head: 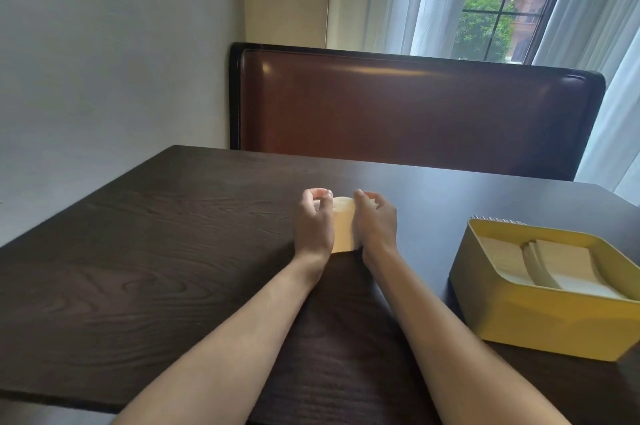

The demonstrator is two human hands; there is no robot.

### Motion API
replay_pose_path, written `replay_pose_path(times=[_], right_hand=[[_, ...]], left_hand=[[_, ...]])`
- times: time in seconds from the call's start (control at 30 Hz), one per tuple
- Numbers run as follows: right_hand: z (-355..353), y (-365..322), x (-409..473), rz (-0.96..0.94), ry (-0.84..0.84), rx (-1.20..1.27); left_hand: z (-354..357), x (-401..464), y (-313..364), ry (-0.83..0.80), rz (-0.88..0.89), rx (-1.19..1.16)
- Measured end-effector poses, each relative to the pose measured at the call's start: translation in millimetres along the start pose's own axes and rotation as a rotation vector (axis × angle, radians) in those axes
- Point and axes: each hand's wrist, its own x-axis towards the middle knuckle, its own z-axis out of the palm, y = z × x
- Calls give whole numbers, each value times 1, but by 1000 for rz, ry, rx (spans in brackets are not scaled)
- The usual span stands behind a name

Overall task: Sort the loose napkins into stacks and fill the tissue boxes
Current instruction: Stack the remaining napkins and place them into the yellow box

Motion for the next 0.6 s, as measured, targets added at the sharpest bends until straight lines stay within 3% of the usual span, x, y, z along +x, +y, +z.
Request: replay_pose_path(times=[0.2,0.3,0.4,0.6], right_hand=[[5,-9,-5,-168,-35,112],[1,-5,-4,-79,-71,25],[-4,-2,-5,8,9,1],[-3,-3,-7,-68,29,-110]], left_hand=[[-6,-1,13,25,187,-81],[-8,0,10,1,86,-76],[-9,3,5,-1,-26,-100],[-5,3,3,-53,-33,74]])
